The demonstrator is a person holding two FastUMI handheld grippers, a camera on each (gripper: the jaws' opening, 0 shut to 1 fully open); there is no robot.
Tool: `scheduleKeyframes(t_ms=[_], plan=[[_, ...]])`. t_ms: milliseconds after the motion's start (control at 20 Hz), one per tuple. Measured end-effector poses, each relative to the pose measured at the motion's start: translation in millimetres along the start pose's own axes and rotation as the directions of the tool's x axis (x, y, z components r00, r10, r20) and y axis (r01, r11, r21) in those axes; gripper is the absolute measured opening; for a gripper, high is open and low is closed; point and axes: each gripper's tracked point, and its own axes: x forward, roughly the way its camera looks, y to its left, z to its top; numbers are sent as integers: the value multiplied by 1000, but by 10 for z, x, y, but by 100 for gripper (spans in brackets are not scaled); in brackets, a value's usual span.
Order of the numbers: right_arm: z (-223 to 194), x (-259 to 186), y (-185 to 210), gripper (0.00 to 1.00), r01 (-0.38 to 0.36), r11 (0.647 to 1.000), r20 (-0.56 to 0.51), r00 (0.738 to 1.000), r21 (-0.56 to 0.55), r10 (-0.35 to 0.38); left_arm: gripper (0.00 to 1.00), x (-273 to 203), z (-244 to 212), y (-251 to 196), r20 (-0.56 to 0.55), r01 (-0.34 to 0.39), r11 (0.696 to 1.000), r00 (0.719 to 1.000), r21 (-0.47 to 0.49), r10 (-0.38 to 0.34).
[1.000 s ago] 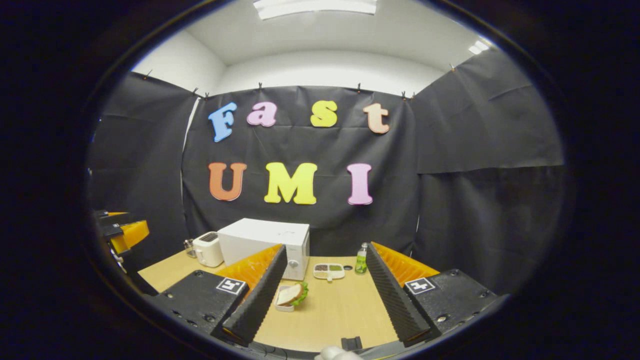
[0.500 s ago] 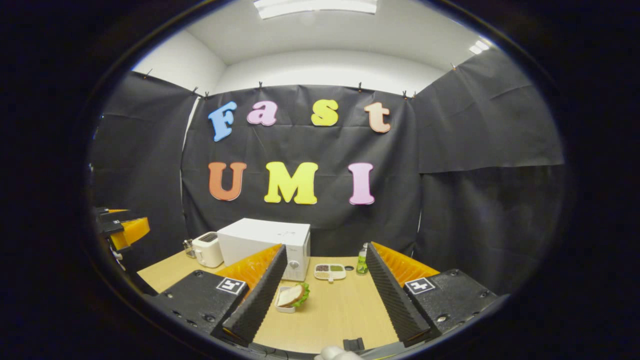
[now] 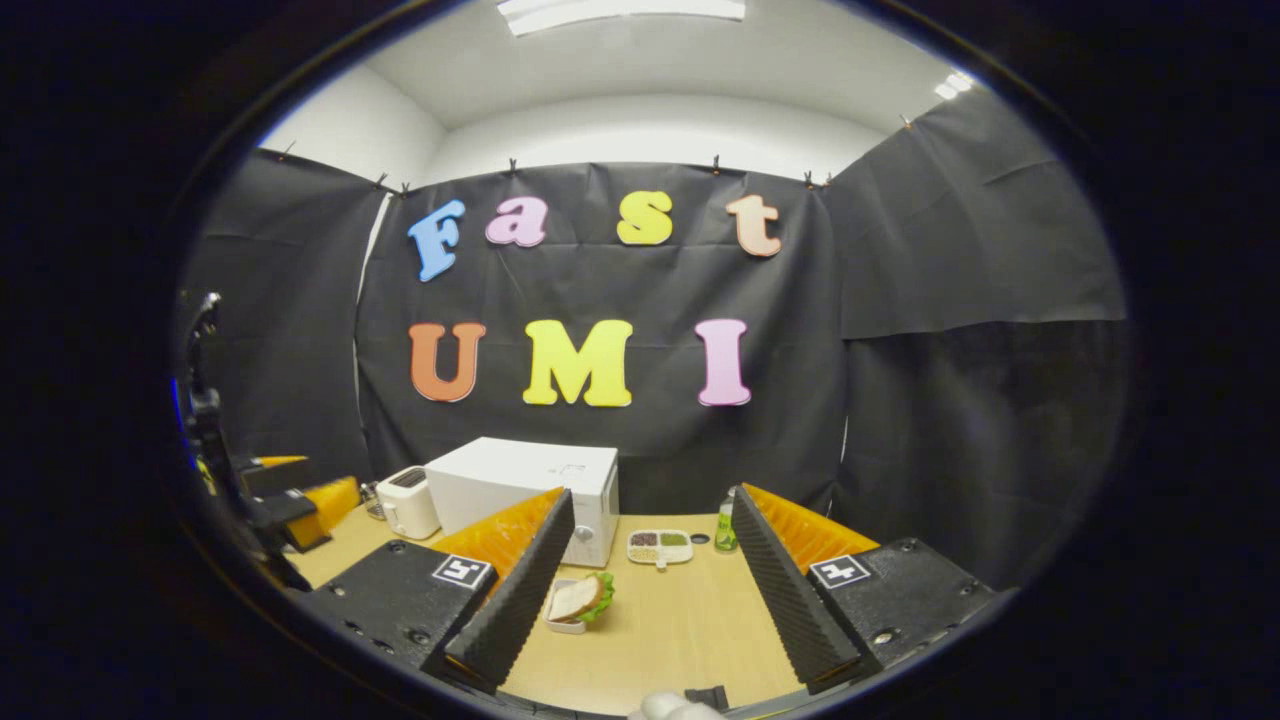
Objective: Open the microwave oven with the left hand, put the food in, and close the microwave oven.
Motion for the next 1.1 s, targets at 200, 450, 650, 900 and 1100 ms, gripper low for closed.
scheduleKeyframes(t_ms=[200, 450, 650, 900, 1100], plan=[[-44, 350, -224, 94, -22, 1000, -13, 1000, 11, 22, 97, 814, -459, -521, -19, 42, 999, 999, 2, -42], [-234, 770, -689, 100, 8, 999, -73, 997, -48, -12, 96, 1934, -1200, -976, -95, 51, 998, 994, -32, -54], [-396, 1101, -947, 94, 28, 998, -127, 991, -49, -34, 96, 2701, -1584, -1092, -119, 22, 1000, 993, -14, -24], [-586, 1344, -999, 100, 3, 999, -190, 982, -40, -11, 84, 3173, -1859, -1007, -152, -22, 999, 988, -42, 15], [-625, 1369, -1039, 94, -1, 999, -202, 979, -41, -8, 65, 3256, -1892, -1076, -156, 37, 998, 987, -57, -46]])
